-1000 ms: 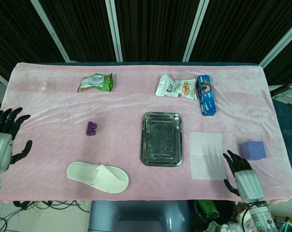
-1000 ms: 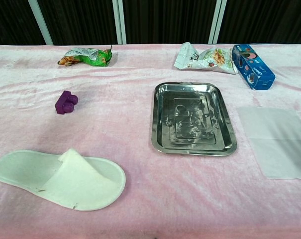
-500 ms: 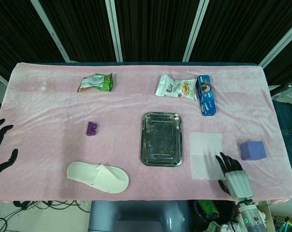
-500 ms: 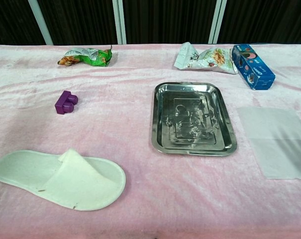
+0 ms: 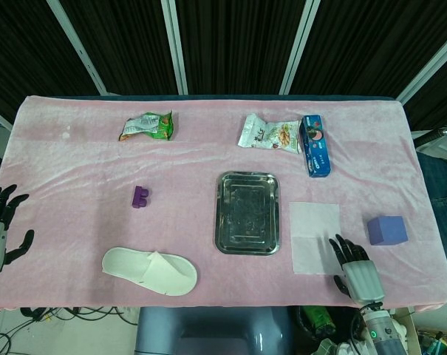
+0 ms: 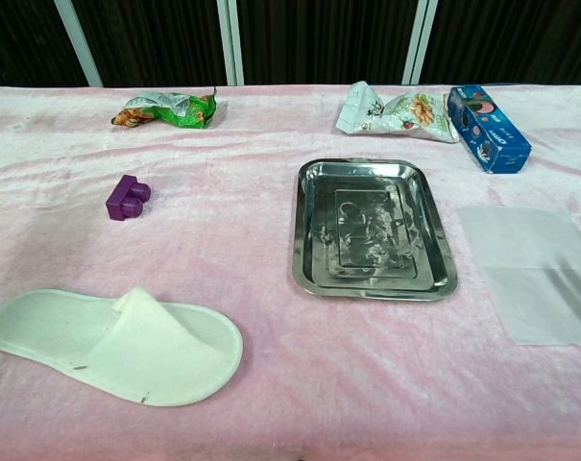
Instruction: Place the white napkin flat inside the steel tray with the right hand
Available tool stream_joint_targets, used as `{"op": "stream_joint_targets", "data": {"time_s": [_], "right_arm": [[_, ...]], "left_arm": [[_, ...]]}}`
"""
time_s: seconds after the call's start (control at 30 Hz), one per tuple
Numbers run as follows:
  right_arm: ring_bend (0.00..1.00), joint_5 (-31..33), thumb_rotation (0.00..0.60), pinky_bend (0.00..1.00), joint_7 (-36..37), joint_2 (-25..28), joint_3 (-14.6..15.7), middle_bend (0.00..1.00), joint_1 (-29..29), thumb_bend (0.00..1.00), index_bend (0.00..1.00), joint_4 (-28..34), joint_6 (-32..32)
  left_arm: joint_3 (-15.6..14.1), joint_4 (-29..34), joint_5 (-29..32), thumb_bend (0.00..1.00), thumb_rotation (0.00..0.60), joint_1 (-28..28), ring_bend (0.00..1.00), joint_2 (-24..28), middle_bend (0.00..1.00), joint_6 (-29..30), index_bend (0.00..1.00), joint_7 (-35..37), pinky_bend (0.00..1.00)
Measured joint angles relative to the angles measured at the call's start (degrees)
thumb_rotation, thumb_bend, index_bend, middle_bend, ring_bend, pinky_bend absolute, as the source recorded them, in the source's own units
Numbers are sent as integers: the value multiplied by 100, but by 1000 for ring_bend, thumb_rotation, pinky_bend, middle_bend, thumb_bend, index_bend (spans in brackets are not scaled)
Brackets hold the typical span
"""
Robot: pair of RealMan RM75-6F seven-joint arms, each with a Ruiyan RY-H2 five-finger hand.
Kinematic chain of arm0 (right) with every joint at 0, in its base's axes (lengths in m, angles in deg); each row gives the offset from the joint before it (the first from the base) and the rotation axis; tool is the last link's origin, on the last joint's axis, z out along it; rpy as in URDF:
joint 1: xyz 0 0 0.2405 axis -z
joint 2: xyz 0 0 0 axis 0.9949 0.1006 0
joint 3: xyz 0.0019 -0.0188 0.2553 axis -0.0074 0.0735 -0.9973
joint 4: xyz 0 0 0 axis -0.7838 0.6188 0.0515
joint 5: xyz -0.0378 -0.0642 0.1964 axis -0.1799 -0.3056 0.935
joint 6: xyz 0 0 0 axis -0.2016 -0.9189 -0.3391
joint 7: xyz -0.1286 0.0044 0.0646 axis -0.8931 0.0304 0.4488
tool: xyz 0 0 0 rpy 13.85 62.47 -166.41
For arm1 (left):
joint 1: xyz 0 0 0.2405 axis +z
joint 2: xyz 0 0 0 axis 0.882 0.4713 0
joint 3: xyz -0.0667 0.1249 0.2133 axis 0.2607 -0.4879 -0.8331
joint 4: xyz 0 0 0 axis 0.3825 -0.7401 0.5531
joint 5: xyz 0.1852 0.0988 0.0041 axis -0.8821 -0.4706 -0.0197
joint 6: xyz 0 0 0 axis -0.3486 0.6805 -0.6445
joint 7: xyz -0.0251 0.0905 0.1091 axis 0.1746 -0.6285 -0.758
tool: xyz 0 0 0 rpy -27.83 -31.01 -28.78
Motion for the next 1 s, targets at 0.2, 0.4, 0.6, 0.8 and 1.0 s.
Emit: {"op": "stream_joint_targets", "data": {"time_s": [0.2, 0.4, 0.6, 0.8, 1.0], "right_arm": [[102, -63, 600, 179, -43, 76, 80, 35, 44, 238, 90, 117, 36], [102, -61, 600, 179, -73, 67, 91, 35, 34, 238, 106, 113, -26], [105, 6, 600, 179, 132, -34, 20, 38, -4, 239, 243, -20, -97], [105, 12, 600, 179, 351, -168, -28, 39, -26, 242, 328, -233, -95], [106, -14, 600, 179, 457, -234, -45, 39, -42, 299, 353, -333, -68]], "left_arm": [[30, 1, -8, 373, 600, 25, 0, -5, 60, -36, 175, -1, 11], [45, -11, -4, 373, 600, 38, 0, -22, 60, -94, 175, -27, 11], [69, -3, 2, 373, 600, 53, 0, -30, 60, -117, 176, -44, 11], [88, -22, 29, 373, 600, 71, 0, -37, 60, -152, 176, -46, 11], [104, -40, 26, 373, 600, 91, 0, -44, 60, -162, 176, -50, 10]]}}
